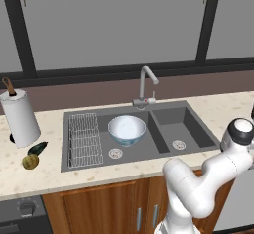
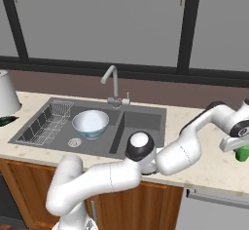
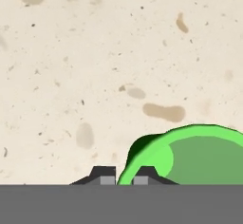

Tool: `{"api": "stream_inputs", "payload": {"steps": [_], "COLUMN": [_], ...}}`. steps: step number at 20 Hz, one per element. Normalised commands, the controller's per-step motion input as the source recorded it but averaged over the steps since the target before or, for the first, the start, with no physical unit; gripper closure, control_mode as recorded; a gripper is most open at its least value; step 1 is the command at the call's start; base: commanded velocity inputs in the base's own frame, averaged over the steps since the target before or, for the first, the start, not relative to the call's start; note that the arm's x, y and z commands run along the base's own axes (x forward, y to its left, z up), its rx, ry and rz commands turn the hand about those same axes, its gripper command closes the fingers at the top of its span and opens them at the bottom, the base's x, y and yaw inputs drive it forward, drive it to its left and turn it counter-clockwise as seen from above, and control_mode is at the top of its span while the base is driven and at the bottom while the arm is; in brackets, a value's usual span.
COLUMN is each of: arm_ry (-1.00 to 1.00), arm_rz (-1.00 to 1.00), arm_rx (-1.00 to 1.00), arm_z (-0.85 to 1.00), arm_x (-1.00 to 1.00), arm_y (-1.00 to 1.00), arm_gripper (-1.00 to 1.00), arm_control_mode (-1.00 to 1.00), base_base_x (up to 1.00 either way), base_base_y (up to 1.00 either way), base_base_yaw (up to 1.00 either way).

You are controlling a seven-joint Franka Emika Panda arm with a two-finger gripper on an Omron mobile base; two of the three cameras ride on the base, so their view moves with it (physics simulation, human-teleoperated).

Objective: Remove the squash and eggplant from the sink. Then move the bowl and cup from the counter to the sink for washing.

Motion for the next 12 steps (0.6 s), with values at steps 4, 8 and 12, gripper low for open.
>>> {"api": "stream_inputs", "payload": {"steps": [4, 8, 12], "arm_ry": [0.01, 0.00, 0.00], "arm_rz": [0.14, 0.13, 0.11], "arm_rx": [0.11, 0.06, 0.01], "arm_z": [0.44, 0.44, 0.42], "arm_x": [-0.01, -0.06, -0.09], "arm_y": [0.00, 0.00, 0.05], "arm_gripper": [1.00, 1.00, 1.00], "arm_control_mode": [-1.00, -1.00, -1.00], "base_base_x": [0.00, 0.00, 0.00], "base_base_y": [0.00, 0.00, 0.00], "base_base_yaw": [0.00, 0.00, 0.00]}}
